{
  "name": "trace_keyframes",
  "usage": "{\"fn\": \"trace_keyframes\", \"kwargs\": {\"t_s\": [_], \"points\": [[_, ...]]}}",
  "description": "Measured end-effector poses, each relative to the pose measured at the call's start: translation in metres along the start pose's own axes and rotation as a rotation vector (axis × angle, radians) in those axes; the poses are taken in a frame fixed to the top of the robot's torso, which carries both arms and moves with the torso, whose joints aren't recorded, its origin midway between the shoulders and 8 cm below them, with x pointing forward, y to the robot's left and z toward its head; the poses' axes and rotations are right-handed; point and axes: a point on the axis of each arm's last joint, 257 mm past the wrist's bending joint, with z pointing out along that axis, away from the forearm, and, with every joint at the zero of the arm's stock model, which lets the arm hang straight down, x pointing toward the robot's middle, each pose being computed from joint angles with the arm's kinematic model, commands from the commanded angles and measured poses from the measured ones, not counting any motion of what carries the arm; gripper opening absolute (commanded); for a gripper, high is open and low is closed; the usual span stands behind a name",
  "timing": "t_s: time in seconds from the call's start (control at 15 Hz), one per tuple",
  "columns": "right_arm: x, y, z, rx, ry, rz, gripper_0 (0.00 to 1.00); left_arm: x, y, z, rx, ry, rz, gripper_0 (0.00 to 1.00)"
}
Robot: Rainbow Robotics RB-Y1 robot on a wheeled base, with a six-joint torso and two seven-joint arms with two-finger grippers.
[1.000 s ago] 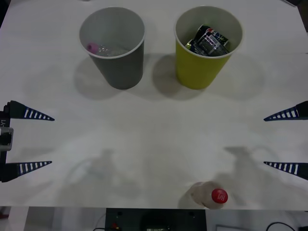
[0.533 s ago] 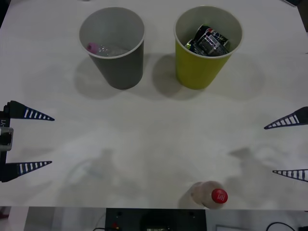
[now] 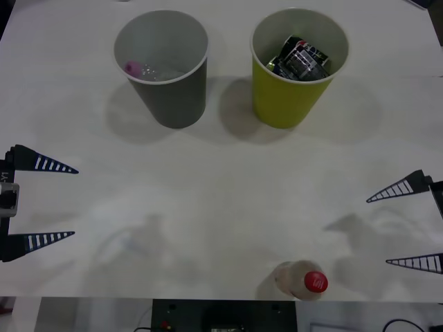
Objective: Put the can into the green bin and the plastic bottle into the gray bin
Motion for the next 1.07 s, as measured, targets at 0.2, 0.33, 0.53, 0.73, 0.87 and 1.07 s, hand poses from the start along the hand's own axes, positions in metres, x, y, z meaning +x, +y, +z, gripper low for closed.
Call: {"fn": "trace_keyframes", "kwargs": {"t_s": [0.2,0.33,0.53,0.73,0.87,1.07], "points": [[0.003,0.01,0.013,-0.022,-0.065,-0.014,1.0,0.0,0.0,0.0,0.0,0.0,0.0,0.98],[0.007,0.015,0.021,-0.033,-0.118,-0.028,1.0,0.0,0.0,0.0,0.0,0.0,0.0,0.98],[0.014,0.017,0.031,-0.029,-0.178,-0.027,1.0,0.0,0.0,0.0,0.0,0.0,0.0,0.98],[0.019,0.021,0.046,-0.014,-0.206,-0.001,1.0,0.0,0.0,0.0,0.0,0.0,0.0,0.98],[0.017,0.024,0.061,-0.007,-0.238,0.017,1.0,0.0,0.0,0.0,0.0,0.0,0.0,0.98],[0.012,0.03,0.083,-0.001,-0.286,0.041,1.0,0.0,0.0,0.0,0.0,0.0,0.0,0.98]]}}
